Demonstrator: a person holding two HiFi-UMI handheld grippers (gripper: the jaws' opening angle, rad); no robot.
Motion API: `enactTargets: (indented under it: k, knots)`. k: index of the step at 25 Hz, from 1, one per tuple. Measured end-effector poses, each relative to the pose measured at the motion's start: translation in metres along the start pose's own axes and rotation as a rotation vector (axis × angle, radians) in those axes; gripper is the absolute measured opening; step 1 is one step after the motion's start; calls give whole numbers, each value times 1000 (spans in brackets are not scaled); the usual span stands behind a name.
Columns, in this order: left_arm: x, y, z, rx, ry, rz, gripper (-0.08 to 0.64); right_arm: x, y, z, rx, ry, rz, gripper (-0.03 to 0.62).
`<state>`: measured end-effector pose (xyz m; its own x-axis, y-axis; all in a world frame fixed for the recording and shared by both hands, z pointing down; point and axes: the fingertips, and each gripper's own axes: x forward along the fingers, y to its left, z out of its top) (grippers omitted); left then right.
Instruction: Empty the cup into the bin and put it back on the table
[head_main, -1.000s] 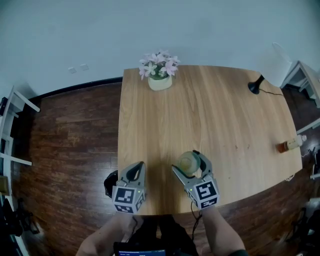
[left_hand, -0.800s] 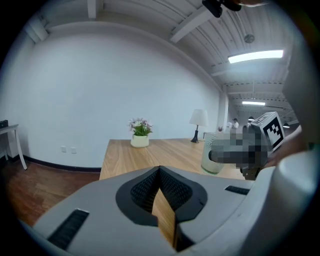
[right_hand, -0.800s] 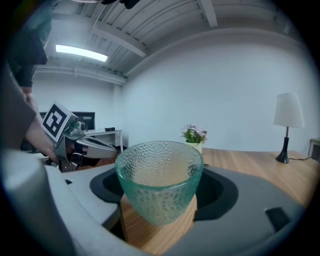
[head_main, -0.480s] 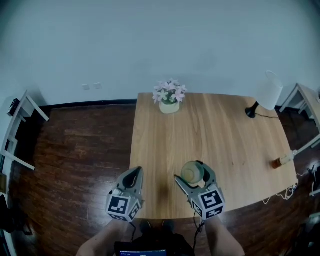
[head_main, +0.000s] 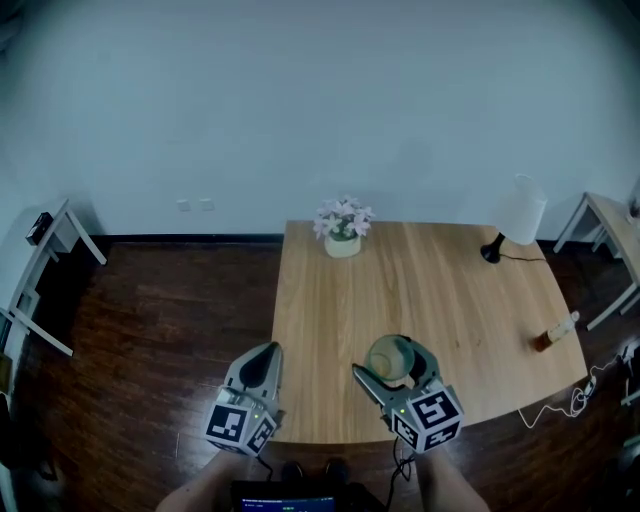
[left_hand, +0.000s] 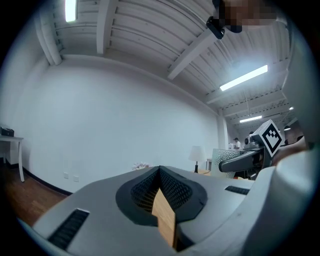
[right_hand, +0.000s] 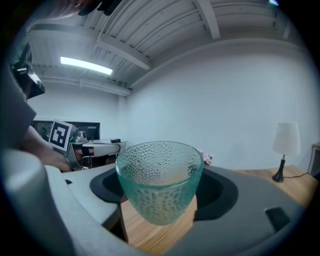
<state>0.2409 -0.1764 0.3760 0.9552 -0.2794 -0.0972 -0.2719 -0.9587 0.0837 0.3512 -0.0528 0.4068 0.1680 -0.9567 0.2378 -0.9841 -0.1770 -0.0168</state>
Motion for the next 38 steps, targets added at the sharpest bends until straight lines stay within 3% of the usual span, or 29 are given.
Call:
enactTargets:
  k: [7,15,32,38]
  knots:
    - [-22,1,24,31,-47,3,2,-15,12,13,-21,-7,8,396]
    - [-55,33,47,81,-89,112,2,9,35,39,-73,-3,130,396]
    - [-188,102,74,168,-83,522,2,96,174,71,-147,-18,589,396]
    - [-238,112,97,213,-160,630,2,110,211,77,-187,-20,676,396]
